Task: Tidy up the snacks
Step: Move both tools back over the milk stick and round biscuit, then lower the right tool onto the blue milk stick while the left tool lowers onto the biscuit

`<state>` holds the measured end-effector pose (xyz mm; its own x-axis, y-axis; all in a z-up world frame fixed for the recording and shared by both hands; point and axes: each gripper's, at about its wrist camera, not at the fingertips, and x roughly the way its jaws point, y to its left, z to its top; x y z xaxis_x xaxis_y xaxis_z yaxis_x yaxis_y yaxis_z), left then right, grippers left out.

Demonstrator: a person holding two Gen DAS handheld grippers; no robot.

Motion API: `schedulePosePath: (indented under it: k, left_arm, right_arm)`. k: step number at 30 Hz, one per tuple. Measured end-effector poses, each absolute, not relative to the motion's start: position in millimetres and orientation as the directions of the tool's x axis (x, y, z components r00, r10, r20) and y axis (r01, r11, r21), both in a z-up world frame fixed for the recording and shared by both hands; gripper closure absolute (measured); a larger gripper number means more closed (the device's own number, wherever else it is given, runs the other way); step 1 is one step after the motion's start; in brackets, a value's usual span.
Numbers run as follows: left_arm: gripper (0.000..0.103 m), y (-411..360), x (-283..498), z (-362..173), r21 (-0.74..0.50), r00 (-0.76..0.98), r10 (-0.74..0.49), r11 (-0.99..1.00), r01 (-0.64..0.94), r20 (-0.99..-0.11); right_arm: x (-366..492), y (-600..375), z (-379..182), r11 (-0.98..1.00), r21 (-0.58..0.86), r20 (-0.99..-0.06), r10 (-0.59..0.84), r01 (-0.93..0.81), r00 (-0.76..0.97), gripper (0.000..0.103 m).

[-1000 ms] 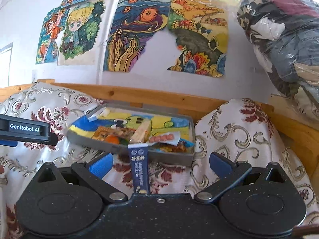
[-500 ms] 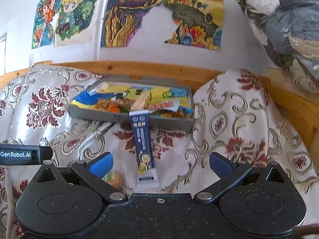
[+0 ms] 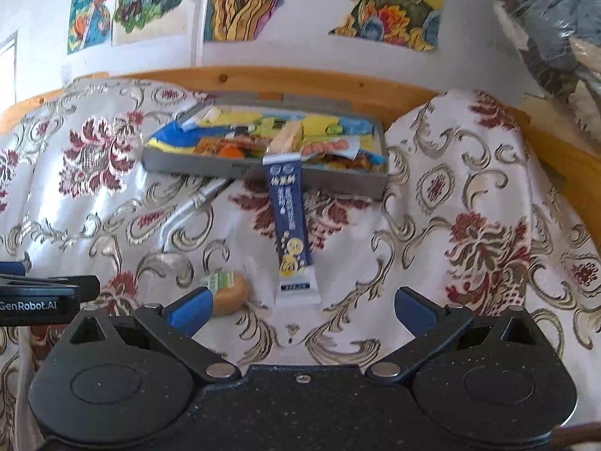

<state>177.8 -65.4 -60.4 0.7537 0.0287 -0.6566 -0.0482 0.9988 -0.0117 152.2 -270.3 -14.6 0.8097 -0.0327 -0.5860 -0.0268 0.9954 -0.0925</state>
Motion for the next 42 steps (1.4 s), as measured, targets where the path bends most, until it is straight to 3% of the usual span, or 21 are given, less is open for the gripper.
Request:
schedulePosePath:
  k: [7,26,34,42]
  left_arm:
    - [0.001,-60,178,-70,0.025,0.732,0.063,0.998,-0.063,-0.679]
    - [0.001,-63,182,-84,0.077,0.703,0.063,0.997,-0.012,-0.708]
    - [0.001,-74,194,-87,0.069,0.711,0.009,0.996,0.055,-0.703]
    - [0.001,-91,211,-92,0.053,0.717,-0.070,0.987,0.149,-0.693]
  right_arm:
    - [163,-265,-32,0.994,-0.097,-0.687,-0.027,-0.054,0.726,0.001]
    - [172,-271,-32,0.997,-0.073,-0.721,-0.025,-0.040,0.693,0.001]
    - [192,-276,-21,0.993,-0.088,-0.684,-0.005,-0.075,0.730,0.001]
    - [219,-295,-11,0.986,-0.115,-0.586,0.030,-0.120,0.809,0.001]
